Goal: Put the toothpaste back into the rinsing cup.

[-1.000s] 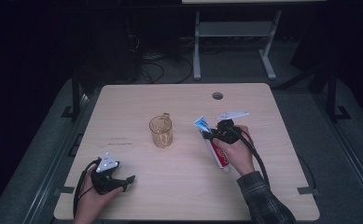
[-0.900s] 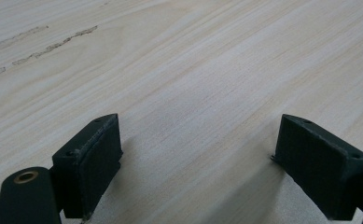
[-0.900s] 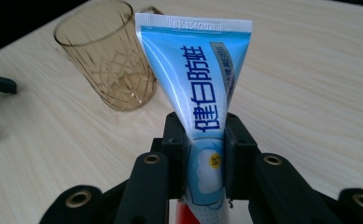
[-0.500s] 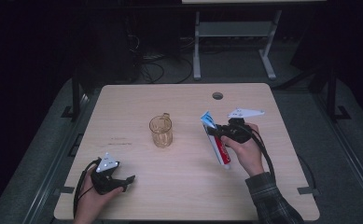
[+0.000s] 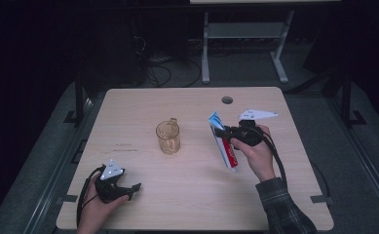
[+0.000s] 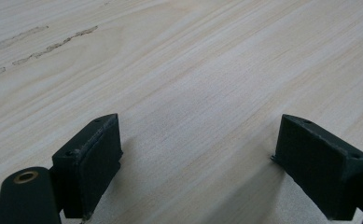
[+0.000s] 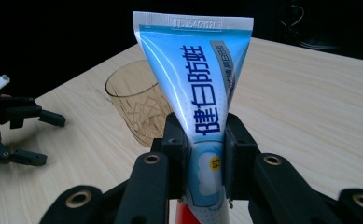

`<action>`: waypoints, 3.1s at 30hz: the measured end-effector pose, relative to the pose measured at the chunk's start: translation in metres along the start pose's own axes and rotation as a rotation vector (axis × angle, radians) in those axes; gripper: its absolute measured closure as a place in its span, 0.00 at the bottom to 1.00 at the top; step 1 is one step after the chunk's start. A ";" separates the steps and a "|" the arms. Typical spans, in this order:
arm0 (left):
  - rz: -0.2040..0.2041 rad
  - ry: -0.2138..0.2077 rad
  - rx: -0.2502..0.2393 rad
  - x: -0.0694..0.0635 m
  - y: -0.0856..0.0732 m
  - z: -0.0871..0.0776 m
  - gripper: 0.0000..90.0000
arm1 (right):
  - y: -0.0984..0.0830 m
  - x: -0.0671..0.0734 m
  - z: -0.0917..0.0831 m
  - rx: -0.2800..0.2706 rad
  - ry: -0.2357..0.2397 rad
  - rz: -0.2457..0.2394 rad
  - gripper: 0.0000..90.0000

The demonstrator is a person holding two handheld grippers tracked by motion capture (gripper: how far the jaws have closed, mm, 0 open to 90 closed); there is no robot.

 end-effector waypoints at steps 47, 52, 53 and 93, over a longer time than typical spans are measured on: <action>0.015 -0.012 0.004 -0.002 0.000 0.000 0.14 | 0.085 0.026 0.051 -0.040 0.066 -0.064 0.82; 0.015 -0.013 0.003 -0.002 0.000 0.000 0.14 | 0.092 0.030 0.057 -0.041 0.072 -0.071 0.82; 0.014 -0.011 0.003 -0.002 0.000 0.000 0.14 | 0.093 0.031 0.059 -0.043 0.075 -0.073 0.82; 0.018 -0.015 0.005 -0.002 0.000 0.000 0.15 | 0.142 0.077 0.110 -0.055 0.134 -0.140 0.82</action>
Point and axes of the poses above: each handheld gripper's, and its own axes: z roughly forward along the jaws, y roughly out of its top, x roughly to its left, the point moved 9 cm from there along z, roughly forward along the jaws, and after that the axes turned 3 degrees about -y, right-handed, at the moved point
